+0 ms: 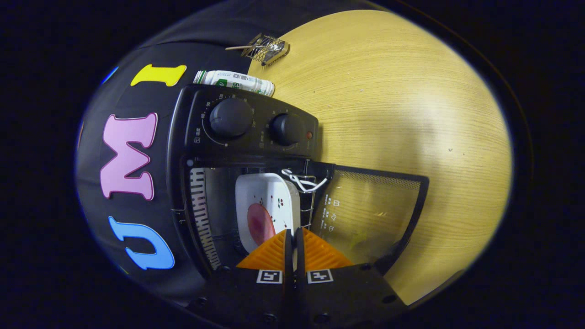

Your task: Open the toaster oven, put the food inside, and close the toaster oven door.

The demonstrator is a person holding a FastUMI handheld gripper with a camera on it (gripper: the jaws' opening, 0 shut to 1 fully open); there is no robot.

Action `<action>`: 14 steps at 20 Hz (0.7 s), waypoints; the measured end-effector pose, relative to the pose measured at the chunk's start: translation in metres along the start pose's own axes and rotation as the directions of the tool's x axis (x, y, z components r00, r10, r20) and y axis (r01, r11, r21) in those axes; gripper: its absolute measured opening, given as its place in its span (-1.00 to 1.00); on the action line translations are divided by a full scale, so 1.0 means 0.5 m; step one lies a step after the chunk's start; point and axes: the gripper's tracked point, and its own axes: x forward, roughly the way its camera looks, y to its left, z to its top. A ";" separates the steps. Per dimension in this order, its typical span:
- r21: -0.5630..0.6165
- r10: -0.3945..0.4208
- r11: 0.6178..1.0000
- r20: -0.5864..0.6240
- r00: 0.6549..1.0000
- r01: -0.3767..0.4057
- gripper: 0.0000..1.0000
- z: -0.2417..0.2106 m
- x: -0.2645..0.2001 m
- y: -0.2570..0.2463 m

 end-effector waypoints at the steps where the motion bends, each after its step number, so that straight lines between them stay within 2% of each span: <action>1: 0.000 -0.004 1.000 -0.005 1.000 0.004 -0.89 -0.011 0.004 0.003; 6: 0.034 -0.001 0.999 -0.031 1.000 0.002 -0.89 -0.049 0.028 0.028; 11: 0.086 0.066 0.994 -0.057 0.996 -0.061 -0.81 -0.067 0.034 0.052; 13: 0.101 0.089 0.992 -0.082 0.993 -0.081 -0.66 -0.069 0.026 0.061; 14: 0.088 0.096 0.992 -0.100 0.990 -0.087 -0.34 -0.074 0.019 0.061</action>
